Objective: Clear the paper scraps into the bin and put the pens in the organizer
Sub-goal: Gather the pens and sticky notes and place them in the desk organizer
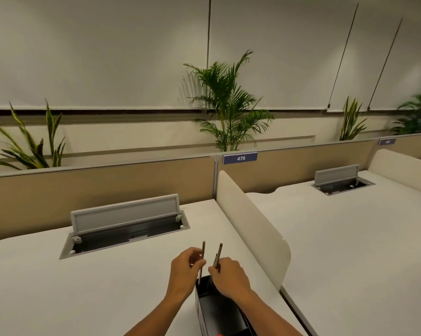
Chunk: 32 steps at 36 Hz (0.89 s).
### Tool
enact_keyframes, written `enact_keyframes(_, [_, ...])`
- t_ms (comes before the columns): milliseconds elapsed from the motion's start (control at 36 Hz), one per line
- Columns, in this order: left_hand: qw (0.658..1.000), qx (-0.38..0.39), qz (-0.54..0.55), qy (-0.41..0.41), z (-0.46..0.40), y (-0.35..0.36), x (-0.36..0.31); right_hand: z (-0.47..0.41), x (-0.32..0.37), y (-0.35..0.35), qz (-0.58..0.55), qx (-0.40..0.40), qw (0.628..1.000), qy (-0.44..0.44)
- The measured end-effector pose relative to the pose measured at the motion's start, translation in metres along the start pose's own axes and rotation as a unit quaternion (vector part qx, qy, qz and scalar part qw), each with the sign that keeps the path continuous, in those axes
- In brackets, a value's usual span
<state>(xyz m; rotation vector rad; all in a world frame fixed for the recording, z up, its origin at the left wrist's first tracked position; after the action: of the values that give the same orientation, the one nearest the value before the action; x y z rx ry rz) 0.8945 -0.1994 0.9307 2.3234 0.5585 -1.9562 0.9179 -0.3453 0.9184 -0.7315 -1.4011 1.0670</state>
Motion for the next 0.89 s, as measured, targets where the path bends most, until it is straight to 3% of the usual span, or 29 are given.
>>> enact_keyframes(389, [0.998,0.032,-0.043,-0.018,-0.004,0.011,0.009,-0.006,-0.006,0.007,-0.02,-0.005,1.0,0.018])
enact_keyframes(611, [1.0,0.022,-0.017,-0.013,-0.004,0.001,-0.002,0.003,0.008,-0.007,-0.048,-0.096,0.994,0.02])
enact_keyframes(889, [0.999,-0.039,0.003,0.013,-0.025,-0.067,-0.024,0.027,0.048,-0.025,-0.053,-0.167,0.985,0.002])
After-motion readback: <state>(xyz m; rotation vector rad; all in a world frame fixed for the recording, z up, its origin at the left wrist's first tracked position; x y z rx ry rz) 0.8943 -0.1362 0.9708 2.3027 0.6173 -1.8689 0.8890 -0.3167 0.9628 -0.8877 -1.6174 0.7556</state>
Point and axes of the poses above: each hand's wrist, its own z-axis away from the middle knuckle, its own y-axis out of the palm, x = y × z, the point moved 9 cm from there along -z, towards the middle knuckle, and after that the axes turned 12 degrees about z, right-handed, at the moved point
